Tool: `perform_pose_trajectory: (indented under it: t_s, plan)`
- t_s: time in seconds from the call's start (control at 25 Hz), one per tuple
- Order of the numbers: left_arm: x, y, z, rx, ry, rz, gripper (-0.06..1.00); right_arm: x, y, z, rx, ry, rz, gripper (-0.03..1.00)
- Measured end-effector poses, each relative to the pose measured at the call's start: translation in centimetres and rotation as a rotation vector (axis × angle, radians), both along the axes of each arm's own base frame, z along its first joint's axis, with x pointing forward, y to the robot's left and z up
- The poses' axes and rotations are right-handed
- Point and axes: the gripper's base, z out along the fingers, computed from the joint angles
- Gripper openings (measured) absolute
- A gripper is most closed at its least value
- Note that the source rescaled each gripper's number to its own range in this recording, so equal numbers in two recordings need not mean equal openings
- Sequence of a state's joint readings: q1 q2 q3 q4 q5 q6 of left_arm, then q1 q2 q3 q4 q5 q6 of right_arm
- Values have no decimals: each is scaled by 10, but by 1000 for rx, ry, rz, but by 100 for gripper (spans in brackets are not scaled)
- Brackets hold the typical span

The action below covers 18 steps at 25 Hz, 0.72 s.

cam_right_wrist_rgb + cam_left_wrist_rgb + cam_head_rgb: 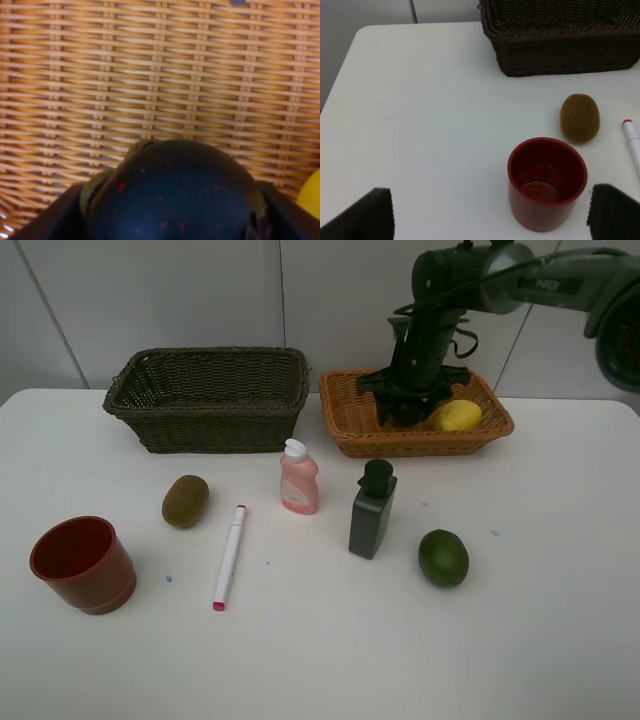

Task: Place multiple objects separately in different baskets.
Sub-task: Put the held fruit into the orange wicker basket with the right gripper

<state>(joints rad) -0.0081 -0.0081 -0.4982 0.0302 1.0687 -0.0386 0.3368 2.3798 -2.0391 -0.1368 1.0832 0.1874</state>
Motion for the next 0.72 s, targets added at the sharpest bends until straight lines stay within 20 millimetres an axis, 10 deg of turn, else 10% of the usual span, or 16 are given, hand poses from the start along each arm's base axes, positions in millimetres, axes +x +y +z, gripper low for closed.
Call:
perform_pose_trajectory:
  t_s: [0.32, 0.52, 0.72]
  plan:
    - [0, 0, 0, 0, 0, 0, 100, -2, -1, 0, -9, 22, -2, 50]
    - [0, 0, 0, 0, 0, 0, 100, -2, -1, 0, -11, 27, -1, 93]
    - [0, 0, 0, 0, 0, 0, 100, -3, -1, 0, -13, 31, -2, 99]
